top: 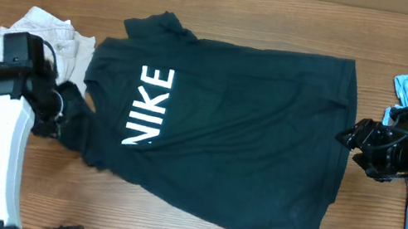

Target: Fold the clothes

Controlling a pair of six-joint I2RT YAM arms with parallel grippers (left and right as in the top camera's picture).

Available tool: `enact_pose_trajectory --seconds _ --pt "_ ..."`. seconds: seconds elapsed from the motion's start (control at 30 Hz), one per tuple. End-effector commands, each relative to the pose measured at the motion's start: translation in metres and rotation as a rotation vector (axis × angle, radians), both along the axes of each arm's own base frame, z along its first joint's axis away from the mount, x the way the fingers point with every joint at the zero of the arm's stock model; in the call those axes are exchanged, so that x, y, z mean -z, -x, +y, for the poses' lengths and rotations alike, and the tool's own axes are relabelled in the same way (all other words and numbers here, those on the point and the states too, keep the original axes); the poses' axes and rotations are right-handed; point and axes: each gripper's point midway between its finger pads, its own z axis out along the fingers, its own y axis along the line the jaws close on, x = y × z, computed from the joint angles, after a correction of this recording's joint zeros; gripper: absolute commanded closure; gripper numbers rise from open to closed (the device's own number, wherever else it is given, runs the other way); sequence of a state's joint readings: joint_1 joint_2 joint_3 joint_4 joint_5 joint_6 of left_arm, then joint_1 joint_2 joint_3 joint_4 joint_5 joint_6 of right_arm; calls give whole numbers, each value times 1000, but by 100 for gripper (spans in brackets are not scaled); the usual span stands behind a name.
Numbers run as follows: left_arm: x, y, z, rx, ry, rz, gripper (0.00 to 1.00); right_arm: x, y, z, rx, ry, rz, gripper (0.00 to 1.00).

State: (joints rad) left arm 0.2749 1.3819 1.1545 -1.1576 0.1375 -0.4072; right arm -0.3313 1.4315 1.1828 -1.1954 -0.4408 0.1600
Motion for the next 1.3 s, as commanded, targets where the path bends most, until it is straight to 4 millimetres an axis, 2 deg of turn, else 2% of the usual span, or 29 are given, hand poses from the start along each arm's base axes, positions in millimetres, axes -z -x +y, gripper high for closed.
enact_pose_trajectory --seconds 0.0,0.03,0.17,0.33,0.5,0.63,0.77,0.83,0.97,1.03,1.1,1.17,1.27 --pt "15 34 -11 6 49 184 31 -2 -1 1 -8 0 -13 31" --pt "21 50 -18 7 84 247 32 -2 -1 1 -8 0 -13 31" --pt "36 67 -27 -13 127 314 32 -2 -1 1 -8 0 -14 31" --pt "79 74 -27 -91 119 316 40 -2 -1 1 -8 0 -14 31" --pt "110 83 -18 -183 59 317 37 -2 -3 1 -8 2 -20 31" --pt "115 74 -4 -225 -15 274 30 -3 -4 0 -8 4 -26 31" --pt "116 61 12 -233 -93 217 28 -3 -4 0 -8 4 -26 31" --pt "115 53 15 -215 -104 182 35 -3 -4 0 -8 5 -28 31" --pt "115 46 16 -188 -112 153 64 -4 -8 -1 -8 10 -43 31" --pt "115 42 17 -165 -119 139 66 -4 -9 -2 -8 13 -49 31" --pt "115 38 19 -148 -125 118 61 -4 -9 -2 -8 13 -50 31" --pt "117 35 18 -134 -123 100 61 -4 -9 -2 -8 13 -49 31" --pt "122 37 14 -116 -106 98 69 -4 -8 -1 -8 11 -44 31"
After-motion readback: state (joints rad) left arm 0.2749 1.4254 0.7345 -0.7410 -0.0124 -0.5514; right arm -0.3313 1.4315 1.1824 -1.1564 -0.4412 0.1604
